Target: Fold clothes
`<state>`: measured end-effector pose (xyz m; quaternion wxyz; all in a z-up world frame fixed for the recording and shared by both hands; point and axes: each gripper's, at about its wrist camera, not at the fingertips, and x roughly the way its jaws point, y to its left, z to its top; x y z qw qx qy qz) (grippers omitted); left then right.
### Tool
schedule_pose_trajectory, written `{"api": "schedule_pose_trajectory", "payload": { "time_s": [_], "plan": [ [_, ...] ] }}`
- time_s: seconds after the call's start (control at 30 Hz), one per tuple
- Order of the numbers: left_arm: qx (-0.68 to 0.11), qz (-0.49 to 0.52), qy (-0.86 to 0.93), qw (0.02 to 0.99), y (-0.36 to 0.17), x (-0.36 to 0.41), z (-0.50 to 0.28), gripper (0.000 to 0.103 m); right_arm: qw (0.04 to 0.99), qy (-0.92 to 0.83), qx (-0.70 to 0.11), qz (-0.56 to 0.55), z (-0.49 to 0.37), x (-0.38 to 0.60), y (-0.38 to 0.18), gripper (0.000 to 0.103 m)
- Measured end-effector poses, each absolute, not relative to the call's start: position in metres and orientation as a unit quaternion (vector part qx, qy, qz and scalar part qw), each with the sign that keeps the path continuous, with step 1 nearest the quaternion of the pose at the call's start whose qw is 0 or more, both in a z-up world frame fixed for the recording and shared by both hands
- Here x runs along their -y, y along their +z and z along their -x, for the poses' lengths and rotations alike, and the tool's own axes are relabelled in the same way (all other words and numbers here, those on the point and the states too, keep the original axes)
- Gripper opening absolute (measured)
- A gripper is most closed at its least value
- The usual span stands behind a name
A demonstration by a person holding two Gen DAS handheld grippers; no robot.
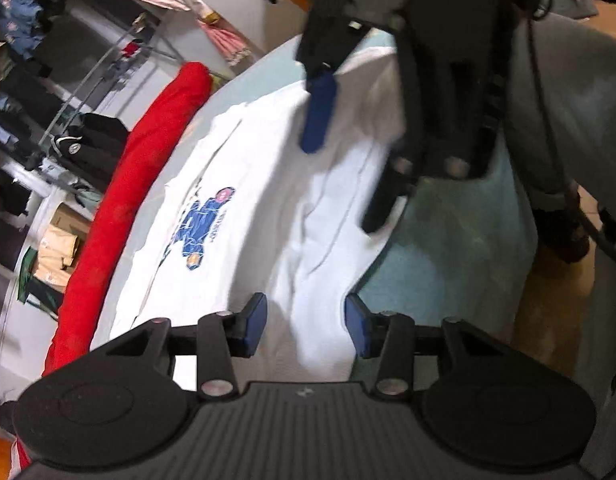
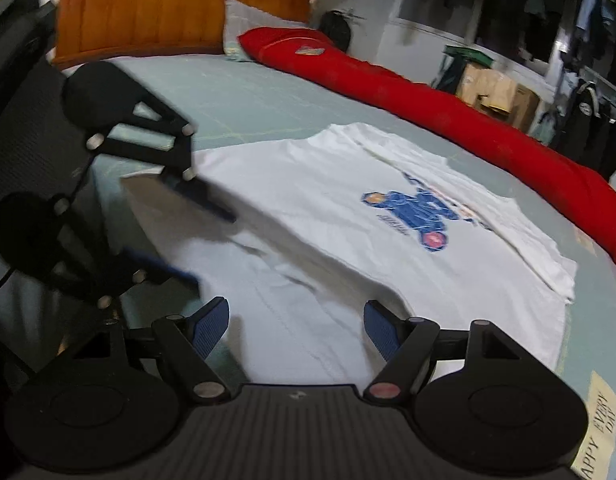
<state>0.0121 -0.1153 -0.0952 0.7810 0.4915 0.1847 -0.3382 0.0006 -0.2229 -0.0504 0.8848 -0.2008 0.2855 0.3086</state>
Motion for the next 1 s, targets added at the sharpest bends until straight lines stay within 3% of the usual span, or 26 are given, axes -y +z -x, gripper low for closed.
{"api": "schedule_pose_trajectory", "payload": {
  "time_s": [0.13, 0.3, 0.57, 0.73, 0.87, 0.93, 1.0],
  "plan": [
    [-0.19, -0.476, -0.347, 0.785, -0.095, 0.116, -0.014, 0.044, 0.87, 0.328, -0.295, 0.22, 0.001, 0.212, -0.06, 0.077],
    [-0.196, -0.462, -0.359, 0.787, -0.096, 0.118, -0.015, 0.044, 0.87, 0.314, -0.282, 0.254, 0.004, 0.2, -0.069, 0.06],
    [-0.181, -0.493, -0.346, 0.777, -0.12, 0.13, -0.012, 0.041, 0.87, 0.293, -0.257, 0.303, 0.014, 0.188, -0.078, 0.06],
    [-0.149, -0.509, -0.328, 0.781, -0.117, 0.128, -0.002, 0.023, 0.869, 0.284, -0.24, 0.328, 0.023, 0.184, -0.082, 0.057],
    [-0.136, -0.521, -0.315, 0.782, -0.114, 0.128, 0.001, 0.016, 0.867, 0.277, -0.226, 0.347, 0.031, 0.18, -0.085, 0.042],
    [-0.135, -0.524, -0.316, 0.779, -0.115, 0.129, 0.003, 0.005, 0.866, 0.273, -0.219, 0.357, 0.034, 0.179, -0.086, 0.037],
    [-0.139, -0.511, -0.325, 0.784, -0.113, 0.129, 0.005, 0.004, 0.866, 0.272, -0.213, 0.363, 0.037, 0.176, -0.087, 0.032]
  ]
}}
